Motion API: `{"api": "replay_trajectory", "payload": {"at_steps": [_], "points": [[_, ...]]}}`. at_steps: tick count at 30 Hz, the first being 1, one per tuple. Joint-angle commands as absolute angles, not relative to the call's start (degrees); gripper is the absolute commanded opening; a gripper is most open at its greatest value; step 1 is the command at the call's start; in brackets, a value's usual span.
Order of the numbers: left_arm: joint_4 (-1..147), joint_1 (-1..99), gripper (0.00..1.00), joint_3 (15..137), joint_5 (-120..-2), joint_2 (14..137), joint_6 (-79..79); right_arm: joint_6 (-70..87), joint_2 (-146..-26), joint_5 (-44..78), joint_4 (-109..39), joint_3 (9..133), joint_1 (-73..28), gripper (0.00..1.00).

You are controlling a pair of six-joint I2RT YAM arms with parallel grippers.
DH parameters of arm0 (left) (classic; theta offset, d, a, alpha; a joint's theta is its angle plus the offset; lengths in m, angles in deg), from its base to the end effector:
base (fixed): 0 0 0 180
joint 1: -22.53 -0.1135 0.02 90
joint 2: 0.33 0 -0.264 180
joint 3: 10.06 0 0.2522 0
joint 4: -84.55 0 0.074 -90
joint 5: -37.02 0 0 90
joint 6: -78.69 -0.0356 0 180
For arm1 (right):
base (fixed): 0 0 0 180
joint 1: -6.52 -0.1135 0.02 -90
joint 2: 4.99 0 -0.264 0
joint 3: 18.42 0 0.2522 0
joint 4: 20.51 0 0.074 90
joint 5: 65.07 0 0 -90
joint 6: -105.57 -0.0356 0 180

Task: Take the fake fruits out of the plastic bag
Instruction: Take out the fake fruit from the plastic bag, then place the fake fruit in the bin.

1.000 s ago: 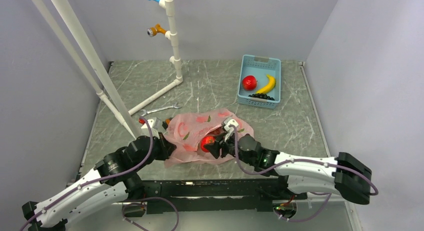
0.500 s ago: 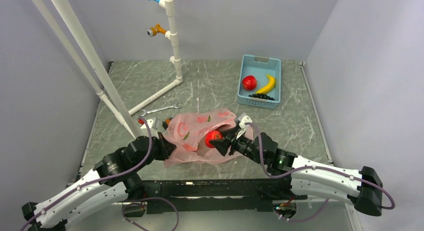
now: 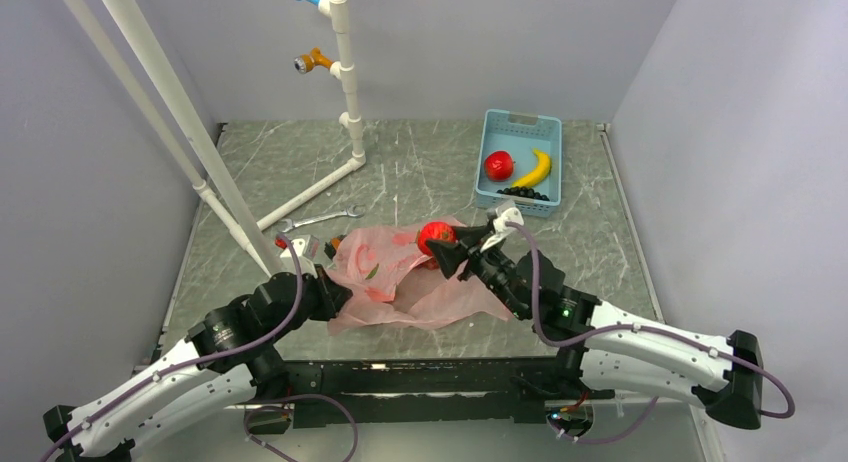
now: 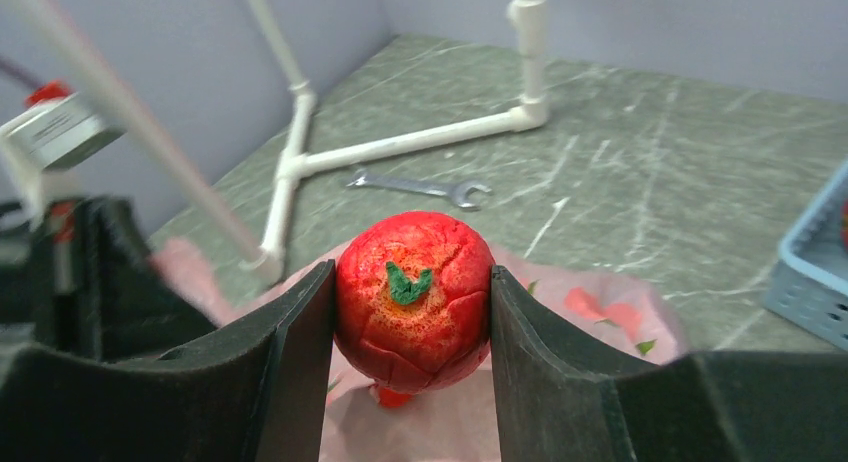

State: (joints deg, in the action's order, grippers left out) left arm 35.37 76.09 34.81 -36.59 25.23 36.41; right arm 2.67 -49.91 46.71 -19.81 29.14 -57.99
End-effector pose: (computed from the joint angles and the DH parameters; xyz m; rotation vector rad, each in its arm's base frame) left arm 0.0756 -0.0854 0.2569 -0.0697 2.1635 -0.7685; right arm 0.0945 0.1675 0.3178 -0.3871 1.5211 0.7885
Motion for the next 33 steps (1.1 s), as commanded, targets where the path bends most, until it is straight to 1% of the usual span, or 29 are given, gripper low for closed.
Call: {"api": "replay_trajectory", "payload": {"at_steps": [1,4,10,15,18,22,25,30,33], "points": [[34.18,76.04,0.0,36.04,-35.14,25.39,35.98,2.13,-55.6,62.95,-17.66,36.71,-55.96,0.0],[33.42,76.04,0.0,37.21,-34.92,26.0,35.7,-1.11,-60.59,64.18,-20.28,41.42,-51.5,0.0],[33.57,75.97,0.0,37.04,-35.52,25.99,35.89,-13.11,-70.34,54.97,-31.03,50.74,-35.69,0.0],[33.86,75.99,0.0,36.26,-36.71,24.81,37.2,-16.16,-79.27,58.57,-36.94,58.2,-27.94,0.0],[33.32,76.02,0.0,36.6,-36.17,24.61,36.6,-19.79,-84.95,57.79,-43.58,64.45,-22.32,0.0],[33.02,75.97,0.0,37.87,-35.84,25.77,36.59,-22.43,-90.11,56.25,-42.62,65.1,-17.7,0.0],[34.37,76.0,0.0,38.4,-36.95,26.51,36.16,-22.81,-93.77,57.55,-41.56,65.99,-15.33,0.0],[33.28,75.98,0.0,39.16,-37.42,27.59,36.36,-19.41,-101.36,61.7,-40.75,69.99,-12.03,0.0],[32.67,76.03,0.0,39.13,-37.85,26.66,37.61,-17.38,-107.8,62.29,-41.72,74.94,-9.27,0.0]]}}
